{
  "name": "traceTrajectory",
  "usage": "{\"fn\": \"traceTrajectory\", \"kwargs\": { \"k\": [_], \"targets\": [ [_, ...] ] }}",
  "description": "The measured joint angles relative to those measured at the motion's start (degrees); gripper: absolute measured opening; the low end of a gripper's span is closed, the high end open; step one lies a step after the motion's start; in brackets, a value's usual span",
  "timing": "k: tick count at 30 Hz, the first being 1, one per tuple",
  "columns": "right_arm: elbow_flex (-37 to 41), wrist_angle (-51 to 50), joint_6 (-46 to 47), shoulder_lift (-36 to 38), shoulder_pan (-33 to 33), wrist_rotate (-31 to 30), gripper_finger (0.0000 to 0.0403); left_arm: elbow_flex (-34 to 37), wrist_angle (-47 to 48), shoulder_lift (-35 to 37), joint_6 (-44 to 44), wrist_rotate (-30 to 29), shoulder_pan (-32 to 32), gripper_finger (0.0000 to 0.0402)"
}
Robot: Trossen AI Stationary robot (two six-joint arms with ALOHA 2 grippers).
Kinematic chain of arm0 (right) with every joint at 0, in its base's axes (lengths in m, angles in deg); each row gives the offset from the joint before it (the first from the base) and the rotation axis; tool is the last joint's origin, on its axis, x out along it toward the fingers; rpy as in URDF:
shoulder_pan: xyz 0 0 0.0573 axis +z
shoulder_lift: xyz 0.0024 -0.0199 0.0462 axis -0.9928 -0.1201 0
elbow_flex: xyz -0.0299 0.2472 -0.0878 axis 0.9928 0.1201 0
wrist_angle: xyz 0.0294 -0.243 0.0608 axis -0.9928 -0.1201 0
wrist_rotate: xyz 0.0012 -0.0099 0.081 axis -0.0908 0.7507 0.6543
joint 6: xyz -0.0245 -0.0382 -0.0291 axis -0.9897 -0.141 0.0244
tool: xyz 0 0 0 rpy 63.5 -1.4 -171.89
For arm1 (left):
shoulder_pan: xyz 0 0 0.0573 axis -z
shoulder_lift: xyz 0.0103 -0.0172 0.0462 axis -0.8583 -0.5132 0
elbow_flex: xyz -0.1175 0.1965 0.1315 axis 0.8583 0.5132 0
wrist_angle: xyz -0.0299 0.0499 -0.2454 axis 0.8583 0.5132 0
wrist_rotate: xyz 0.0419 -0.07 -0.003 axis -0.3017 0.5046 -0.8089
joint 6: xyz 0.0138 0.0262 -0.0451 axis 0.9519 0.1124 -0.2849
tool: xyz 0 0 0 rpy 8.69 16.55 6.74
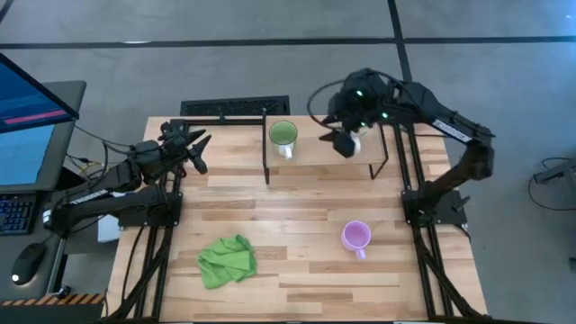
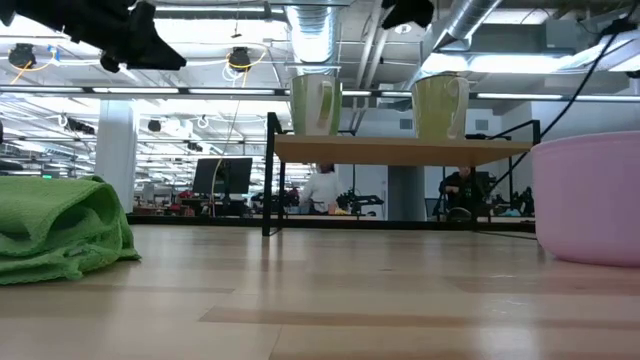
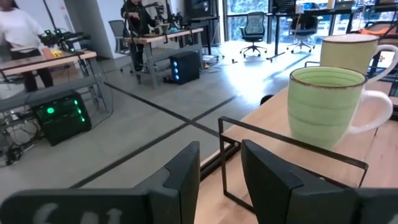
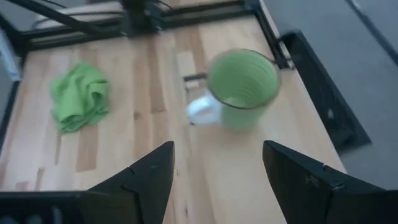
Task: Stack small to large cups/mugs on shelf
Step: Adjust the green mug on the shelf
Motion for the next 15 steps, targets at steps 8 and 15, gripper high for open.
{"fn": "traceTrajectory", "kwargs": {
  "k": [8, 15],
  "targets": [
    [-12.3, -6.6, -0.2, -10.1, -2.6, -1.3, 0.0268, 0.0, 0.4, 0.0, -1.2, 0.0, 0.0, 0.011],
    [-19.7, -6.4, -0.3, -14.5, -2.5, -1.1, 0.0268, 0.0, 3.1, 0.0, -2.5, -0.1, 0.0, 0.011]
  ]
}}
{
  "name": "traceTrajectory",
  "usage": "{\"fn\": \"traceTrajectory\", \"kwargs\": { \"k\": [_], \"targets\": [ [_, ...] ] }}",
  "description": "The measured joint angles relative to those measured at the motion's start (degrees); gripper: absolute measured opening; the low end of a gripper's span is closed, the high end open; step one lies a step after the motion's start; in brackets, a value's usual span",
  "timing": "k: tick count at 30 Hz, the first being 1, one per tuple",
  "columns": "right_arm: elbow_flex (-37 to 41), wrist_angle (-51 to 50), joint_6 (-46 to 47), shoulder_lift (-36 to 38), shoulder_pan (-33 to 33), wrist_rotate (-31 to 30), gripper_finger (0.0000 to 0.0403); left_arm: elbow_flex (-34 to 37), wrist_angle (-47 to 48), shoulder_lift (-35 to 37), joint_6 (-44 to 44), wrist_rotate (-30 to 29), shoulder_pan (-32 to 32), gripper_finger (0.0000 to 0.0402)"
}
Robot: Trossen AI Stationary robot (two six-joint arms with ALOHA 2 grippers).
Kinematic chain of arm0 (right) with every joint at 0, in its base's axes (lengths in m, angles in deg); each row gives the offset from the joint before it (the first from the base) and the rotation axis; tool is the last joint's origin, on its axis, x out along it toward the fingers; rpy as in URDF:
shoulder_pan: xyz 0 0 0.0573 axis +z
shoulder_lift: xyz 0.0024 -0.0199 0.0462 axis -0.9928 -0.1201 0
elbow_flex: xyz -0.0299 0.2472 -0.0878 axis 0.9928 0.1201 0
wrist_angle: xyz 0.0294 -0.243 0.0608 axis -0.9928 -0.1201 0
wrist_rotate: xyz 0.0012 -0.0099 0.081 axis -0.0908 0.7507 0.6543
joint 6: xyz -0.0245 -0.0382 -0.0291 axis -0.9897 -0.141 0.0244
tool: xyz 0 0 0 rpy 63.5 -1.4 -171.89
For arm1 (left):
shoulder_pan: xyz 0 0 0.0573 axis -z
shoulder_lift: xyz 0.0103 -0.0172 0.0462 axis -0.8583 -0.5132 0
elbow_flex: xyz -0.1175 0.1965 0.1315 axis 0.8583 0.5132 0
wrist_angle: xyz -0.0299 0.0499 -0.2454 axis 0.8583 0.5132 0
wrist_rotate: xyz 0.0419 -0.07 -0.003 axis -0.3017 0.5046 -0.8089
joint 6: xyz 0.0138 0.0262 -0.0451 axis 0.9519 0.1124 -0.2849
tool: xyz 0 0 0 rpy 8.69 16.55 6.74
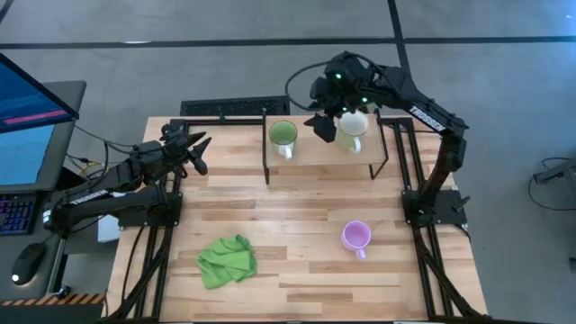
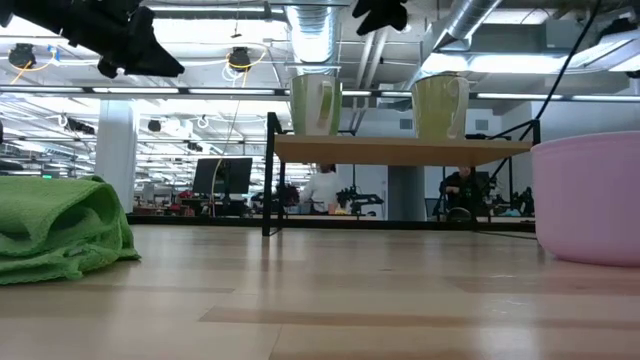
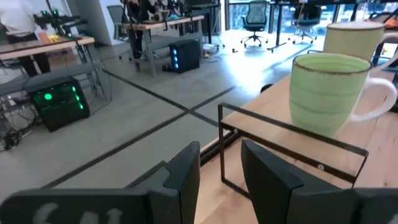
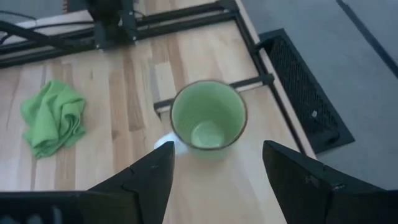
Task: Stack small to large cups/mugs on shelf
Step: Adjust the green mug on the shelf
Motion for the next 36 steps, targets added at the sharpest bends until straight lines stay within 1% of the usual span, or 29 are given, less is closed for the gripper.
{"fn": "traceTrajectory", "kwargs": {
  "k": [11, 13, 17, 19, 23, 28, 31, 34, 36],
  "targets": [
    [-1.2, 2.2, -1.0, -0.4, 1.4, -0.3, 0.0268, 0.0, 1.6, 0.0, -0.5, 0.0, 0.0, 0.011],
    [-1.2, 2.2, -0.8, -0.4, 1.4, -3.5, 0.0268, 0.0, 1.6, 0.0, -1.0, 0.0, 0.0, 0.011],
    [-1.2, 2.2, 0.7, -0.5, 2.3, -14.4, 0.0268, 0.9, 1.2, 0.6, -1.1, -0.6, 0.0, 0.011],
    [-1.2, 2.2, 0.9, -0.5, 2.8, -16.5, 0.0268, 2.8, 0.1, 1.7, -1.4, -1.4, 0.0, 0.011],
    [-1.2, 2.2, 2.5, -0.5, 3.9, -16.2, 0.0268, 7.5, -3.5, 5.9, -1.5, -3.0, 0.0, 0.011],
    [-1.2, 2.2, 3.6, -0.8, 4.8, -16.1, 0.0268, 10.3, -4.1, 12.6, -1.5, -3.1, 0.0, 0.011],
    [-1.0, 1.9, 5.1, -1.9, 5.3, -16.1, 0.0268, 11.3, -3.1, 16.1, -1.5, -3.1, 0.0, 0.011],
    [-1.3, 2.4, 6.4, -3.4, 5.6, -16.0, 0.0268, 11.4, 0.2, 18.6, -3.1, -3.1, 0.0, 0.011],
    [-1.2, 0.7, 6.4, -4.8, 5.3, -16.1, 0.0268, 11.4, 2.1, 19.6, -3.5, -3.1, 0.0, 0.011]
  ]
}}
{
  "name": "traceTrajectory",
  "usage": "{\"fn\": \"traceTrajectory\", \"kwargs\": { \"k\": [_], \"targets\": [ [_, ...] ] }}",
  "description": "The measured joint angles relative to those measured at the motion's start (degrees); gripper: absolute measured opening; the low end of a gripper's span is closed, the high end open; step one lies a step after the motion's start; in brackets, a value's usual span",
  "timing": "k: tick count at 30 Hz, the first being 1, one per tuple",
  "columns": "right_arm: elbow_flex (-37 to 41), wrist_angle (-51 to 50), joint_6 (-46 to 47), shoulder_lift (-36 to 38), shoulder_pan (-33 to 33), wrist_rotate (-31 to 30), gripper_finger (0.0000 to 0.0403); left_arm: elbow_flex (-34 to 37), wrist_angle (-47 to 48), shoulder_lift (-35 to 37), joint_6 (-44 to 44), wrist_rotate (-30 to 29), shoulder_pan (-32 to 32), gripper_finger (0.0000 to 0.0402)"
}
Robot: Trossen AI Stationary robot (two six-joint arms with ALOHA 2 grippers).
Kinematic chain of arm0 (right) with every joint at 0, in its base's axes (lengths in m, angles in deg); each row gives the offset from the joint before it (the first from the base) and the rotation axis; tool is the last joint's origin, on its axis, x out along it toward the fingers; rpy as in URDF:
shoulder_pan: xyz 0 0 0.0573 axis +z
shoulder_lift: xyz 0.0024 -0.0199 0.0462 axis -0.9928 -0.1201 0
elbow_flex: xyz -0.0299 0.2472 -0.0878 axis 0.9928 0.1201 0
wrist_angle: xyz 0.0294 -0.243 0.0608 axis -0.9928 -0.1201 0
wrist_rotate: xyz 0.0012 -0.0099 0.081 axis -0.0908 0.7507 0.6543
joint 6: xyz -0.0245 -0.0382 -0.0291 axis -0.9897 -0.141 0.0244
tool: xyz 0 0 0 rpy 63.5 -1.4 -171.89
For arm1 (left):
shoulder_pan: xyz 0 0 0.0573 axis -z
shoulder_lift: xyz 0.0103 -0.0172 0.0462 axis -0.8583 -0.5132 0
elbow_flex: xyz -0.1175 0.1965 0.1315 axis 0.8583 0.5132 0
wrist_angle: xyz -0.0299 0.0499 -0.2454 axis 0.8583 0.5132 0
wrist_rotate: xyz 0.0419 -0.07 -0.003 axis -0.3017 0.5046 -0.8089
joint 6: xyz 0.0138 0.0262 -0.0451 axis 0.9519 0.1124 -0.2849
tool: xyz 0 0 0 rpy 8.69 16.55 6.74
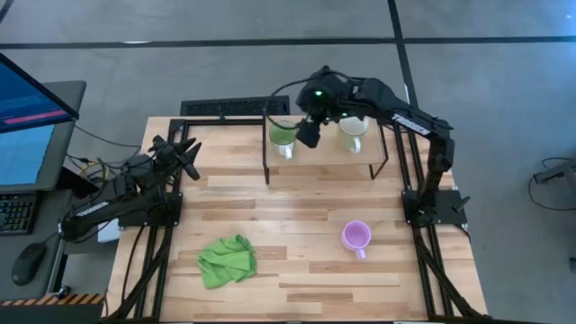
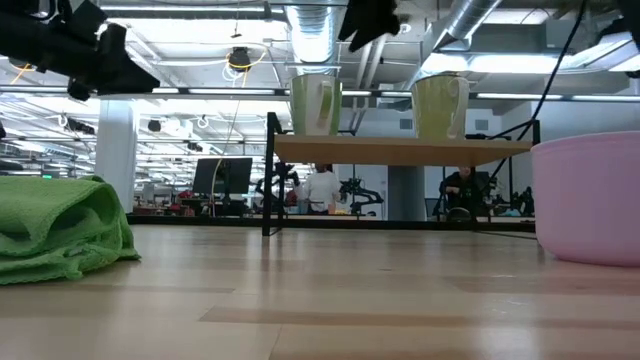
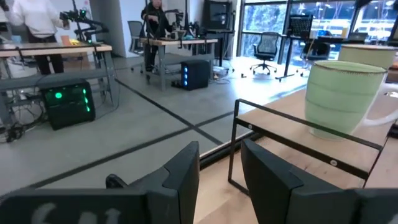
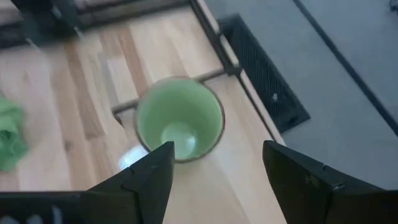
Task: Stack small to large cups/mugs on shelf
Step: Adjust the green mug on the shelf
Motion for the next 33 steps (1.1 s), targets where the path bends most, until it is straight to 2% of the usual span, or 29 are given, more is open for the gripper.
{"fn": "traceTrajectory", "kwargs": {
  "k": [8, 14, 23, 33],
  "targets": [
    [0.0, 1.0, 0.0, -4.1, 0.1, -0.3, 0.0268, 0.0, 3.7, 0.7, -1.5, 0.1, 0.0, 0.011],
    [0.0, 1.5, 0.5, -4.3, -0.2, -1.8, 0.0268, 0.0, 4.2, 0.7, -1.5, 0.1, 0.0, 0.011],
    [0.0, 2.5, 6.7, -4.4, -2.2, -1.8, 0.0265, 0.0, 7.6, 0.7, -3.6, 0.1, 0.0, 0.011],
    [0.1, 3.5, 7.5, -7.9, -1.9, -1.5, 0.0265, 0.0, 7.5, 0.7, -3.5, 0.1, 0.0, 0.011]
  ]
}}
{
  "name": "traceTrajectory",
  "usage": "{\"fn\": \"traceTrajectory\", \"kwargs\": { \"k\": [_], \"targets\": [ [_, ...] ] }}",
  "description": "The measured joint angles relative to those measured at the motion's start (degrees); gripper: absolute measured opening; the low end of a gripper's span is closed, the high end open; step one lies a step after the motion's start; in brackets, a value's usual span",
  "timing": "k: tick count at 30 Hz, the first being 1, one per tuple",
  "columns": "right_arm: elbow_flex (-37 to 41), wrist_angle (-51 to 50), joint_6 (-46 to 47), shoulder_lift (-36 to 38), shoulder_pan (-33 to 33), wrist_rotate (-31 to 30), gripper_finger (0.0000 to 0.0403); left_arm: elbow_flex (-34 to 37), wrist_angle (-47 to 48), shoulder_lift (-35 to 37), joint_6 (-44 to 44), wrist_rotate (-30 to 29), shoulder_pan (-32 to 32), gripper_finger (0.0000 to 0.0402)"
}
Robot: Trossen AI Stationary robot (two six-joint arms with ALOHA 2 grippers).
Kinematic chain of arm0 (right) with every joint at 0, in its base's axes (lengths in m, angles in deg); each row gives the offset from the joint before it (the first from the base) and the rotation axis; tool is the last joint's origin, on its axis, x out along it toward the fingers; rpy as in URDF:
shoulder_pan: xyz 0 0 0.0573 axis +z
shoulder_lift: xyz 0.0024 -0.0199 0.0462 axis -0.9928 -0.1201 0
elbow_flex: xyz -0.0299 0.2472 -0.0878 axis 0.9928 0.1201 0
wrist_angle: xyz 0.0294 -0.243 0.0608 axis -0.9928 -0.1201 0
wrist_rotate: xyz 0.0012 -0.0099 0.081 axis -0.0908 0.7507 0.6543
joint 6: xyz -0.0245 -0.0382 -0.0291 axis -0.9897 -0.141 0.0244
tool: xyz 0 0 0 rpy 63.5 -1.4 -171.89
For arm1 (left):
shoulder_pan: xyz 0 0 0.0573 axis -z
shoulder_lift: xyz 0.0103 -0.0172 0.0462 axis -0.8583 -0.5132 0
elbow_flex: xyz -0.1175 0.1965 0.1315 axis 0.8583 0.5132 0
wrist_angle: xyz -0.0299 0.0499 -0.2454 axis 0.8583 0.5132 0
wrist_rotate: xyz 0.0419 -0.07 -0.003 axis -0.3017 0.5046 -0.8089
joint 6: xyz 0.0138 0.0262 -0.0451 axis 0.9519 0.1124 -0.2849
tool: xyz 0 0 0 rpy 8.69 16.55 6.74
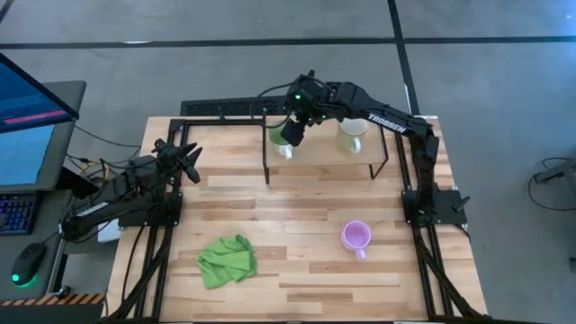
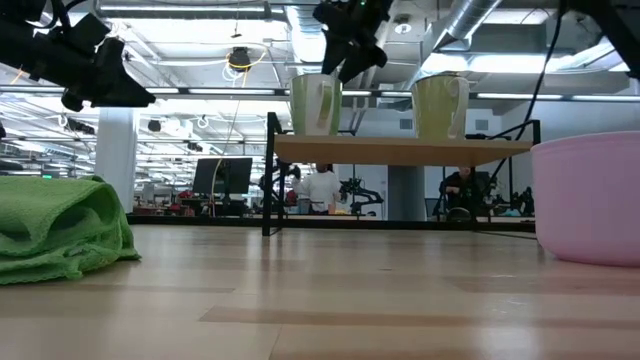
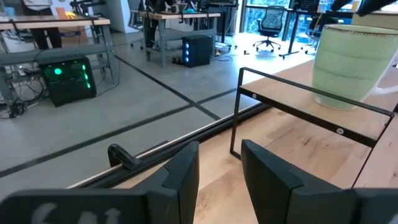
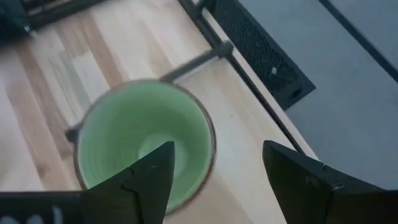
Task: Stack small to large cups/mugs on shelf
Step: Adjust the green mug on the shelf
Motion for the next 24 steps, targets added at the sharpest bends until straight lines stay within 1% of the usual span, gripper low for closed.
{"fn": "traceTrajectory", "kwargs": {
  "k": [8, 14, 18, 24],
  "targets": [
    [-0.1, -1.6, -0.2, -2.8, -0.1, -0.2, 0.0265, 0.0, 0.0, 0.0, 0.0, 0.0, 0.0, 0.011],
    [-0.1, -1.7, -0.4, -2.8, -0.1, -0.2, 0.0258, 0.0, 0.0, 0.0, 0.1, 0.0, 0.0, 0.011],
    [-0.1, -2.2, -0.4, -2.8, -0.3, -0.1, 0.0229, 0.0, 0.0, 0.0, 0.1, 0.0, 0.0, 0.011],
    [-0.1, -2.6, -1.4, -2.8, -0.5, 0.0, 0.016, 0.0, 0.0, 0.0, 0.1, 0.0, 0.0, 0.011]
  ]
}}
